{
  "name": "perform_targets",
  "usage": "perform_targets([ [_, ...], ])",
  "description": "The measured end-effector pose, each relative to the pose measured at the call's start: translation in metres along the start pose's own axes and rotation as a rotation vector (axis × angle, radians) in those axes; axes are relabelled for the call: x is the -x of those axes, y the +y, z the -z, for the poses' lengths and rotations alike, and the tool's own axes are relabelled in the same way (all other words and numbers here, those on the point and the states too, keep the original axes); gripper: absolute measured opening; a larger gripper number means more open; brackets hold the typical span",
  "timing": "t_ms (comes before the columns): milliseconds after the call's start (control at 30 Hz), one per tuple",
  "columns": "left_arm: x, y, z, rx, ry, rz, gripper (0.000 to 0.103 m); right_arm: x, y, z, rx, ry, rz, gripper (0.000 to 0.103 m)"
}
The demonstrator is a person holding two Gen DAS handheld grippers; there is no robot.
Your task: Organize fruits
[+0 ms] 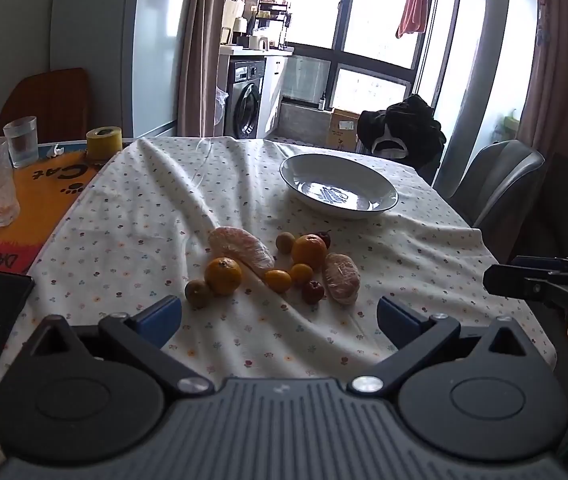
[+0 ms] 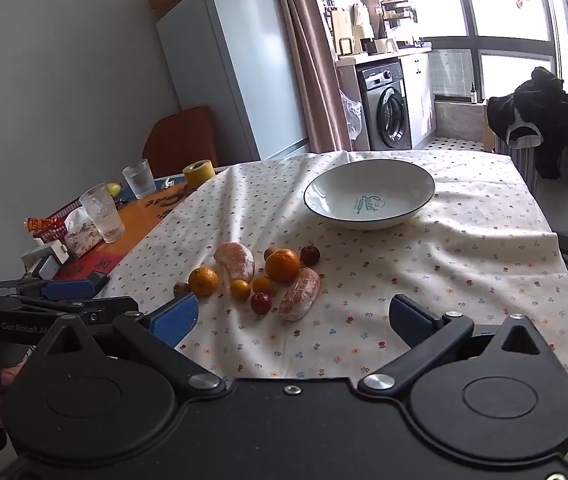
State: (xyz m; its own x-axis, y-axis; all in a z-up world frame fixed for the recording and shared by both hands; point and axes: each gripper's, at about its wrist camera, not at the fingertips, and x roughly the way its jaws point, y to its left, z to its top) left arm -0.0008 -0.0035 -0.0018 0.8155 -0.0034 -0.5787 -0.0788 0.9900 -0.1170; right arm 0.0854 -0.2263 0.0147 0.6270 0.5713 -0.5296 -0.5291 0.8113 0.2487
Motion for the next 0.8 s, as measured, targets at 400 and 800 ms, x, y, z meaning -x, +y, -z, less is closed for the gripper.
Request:
perform_targets([
  [400,0.009,0.0014,-0.0053,0.015,-0.02,0.006,0.103,0.0041,0.0007,0.0016,0.01,0.0,-0.007,0.103],
  [800,0.0081,0.0053,-0.0047,0.017,-0.016,0.003,0.103,0.0045,0.0046,0.001,0.019,0.009,0.001,0.103],
])
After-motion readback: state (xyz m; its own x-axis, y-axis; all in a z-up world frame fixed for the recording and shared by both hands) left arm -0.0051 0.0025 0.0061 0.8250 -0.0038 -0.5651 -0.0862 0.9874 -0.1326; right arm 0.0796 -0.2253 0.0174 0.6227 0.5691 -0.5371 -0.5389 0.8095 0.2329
